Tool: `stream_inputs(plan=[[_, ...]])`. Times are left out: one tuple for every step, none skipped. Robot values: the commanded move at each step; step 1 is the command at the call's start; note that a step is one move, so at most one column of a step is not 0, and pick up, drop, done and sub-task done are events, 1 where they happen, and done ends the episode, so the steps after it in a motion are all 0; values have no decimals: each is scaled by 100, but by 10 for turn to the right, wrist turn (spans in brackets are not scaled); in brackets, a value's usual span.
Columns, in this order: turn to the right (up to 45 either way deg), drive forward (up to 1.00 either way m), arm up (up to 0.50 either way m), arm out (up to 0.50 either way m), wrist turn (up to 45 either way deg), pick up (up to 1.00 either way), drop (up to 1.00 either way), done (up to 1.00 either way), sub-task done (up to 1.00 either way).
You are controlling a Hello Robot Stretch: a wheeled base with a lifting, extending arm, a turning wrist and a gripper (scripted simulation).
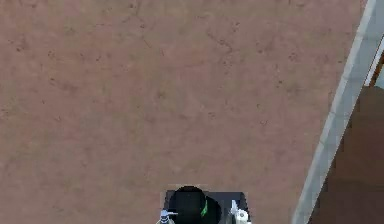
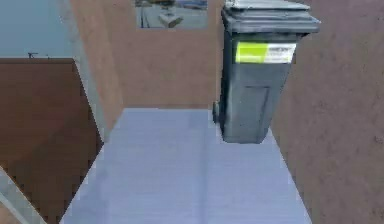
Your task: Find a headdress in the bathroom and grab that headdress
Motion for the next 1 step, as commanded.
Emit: stream_inputs(plan=[[-450,0,0,0,0,0,0,0,0]])
